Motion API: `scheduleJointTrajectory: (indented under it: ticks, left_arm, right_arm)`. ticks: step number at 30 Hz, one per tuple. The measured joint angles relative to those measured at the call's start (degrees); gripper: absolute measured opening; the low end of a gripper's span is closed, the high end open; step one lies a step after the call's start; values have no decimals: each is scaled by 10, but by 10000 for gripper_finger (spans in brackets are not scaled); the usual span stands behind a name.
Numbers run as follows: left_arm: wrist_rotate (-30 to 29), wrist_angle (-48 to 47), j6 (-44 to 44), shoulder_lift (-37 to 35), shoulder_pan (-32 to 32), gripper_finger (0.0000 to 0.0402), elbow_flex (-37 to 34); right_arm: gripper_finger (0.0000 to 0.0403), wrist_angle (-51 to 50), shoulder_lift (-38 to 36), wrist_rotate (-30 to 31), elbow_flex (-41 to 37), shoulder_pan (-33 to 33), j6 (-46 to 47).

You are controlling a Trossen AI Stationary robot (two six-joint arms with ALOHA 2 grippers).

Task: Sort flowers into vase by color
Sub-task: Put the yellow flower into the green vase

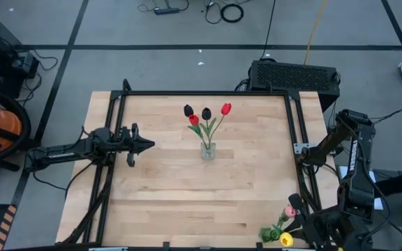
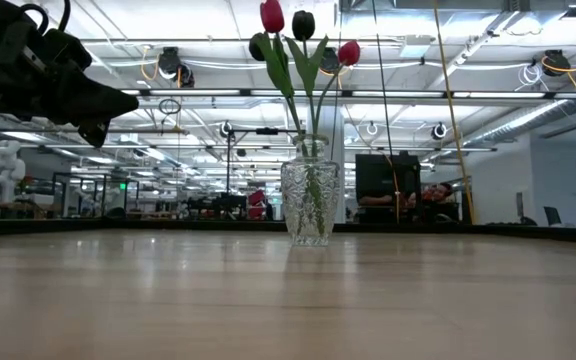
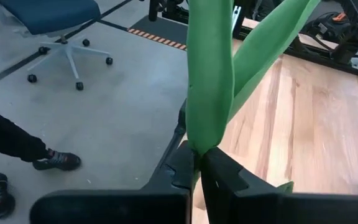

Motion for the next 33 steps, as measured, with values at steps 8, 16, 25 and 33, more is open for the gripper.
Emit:
scheduleJointTrajectory:
  ticks: [8,16,25,33]
  left_arm:
    - [1,0,0,0,0,31,0]
    - [5,0,0,0,0,31,0]
    - [5,0,0,0,0,31,0]
    - [4,0,0,0,0,31,0]
  right_arm:
    - [10,-15,0,42,0,-1,0]
    - [10,-41,0,66,0,-16,2]
    - [12,-66,0,72,0,-38,18]
    - [29,-66,0,58,0,-37,43]
